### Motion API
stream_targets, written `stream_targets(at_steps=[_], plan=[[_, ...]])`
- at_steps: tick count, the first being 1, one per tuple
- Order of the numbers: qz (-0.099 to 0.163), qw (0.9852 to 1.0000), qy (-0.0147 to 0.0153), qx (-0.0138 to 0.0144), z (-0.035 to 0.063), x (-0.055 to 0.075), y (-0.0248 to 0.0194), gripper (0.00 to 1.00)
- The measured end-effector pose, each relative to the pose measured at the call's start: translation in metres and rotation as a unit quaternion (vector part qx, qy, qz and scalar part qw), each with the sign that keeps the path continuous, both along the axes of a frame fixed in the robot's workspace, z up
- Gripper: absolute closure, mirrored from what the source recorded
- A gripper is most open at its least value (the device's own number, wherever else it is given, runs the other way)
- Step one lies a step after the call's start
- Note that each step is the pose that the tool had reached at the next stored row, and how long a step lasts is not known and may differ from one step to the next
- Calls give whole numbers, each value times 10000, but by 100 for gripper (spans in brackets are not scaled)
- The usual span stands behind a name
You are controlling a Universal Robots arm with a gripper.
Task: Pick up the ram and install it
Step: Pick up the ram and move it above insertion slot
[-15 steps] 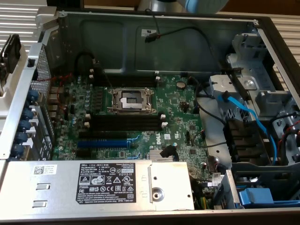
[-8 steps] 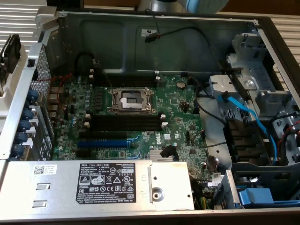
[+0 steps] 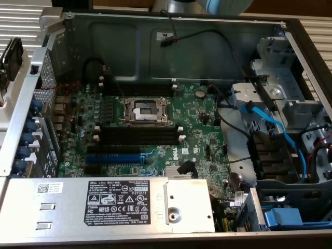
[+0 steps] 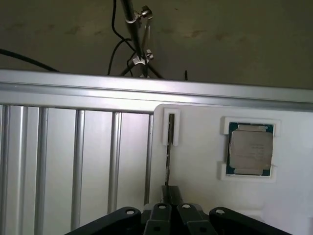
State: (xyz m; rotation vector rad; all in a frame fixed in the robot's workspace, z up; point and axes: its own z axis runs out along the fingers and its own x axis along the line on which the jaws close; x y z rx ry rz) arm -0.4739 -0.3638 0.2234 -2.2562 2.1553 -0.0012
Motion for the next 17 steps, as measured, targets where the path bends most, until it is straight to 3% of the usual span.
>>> stream_targets(at_steps=[3, 17], plan=[[3, 10000, 13, -1, -9, -1, 0, 90], [4, 10000, 12, 0, -11, -1, 0, 90]])
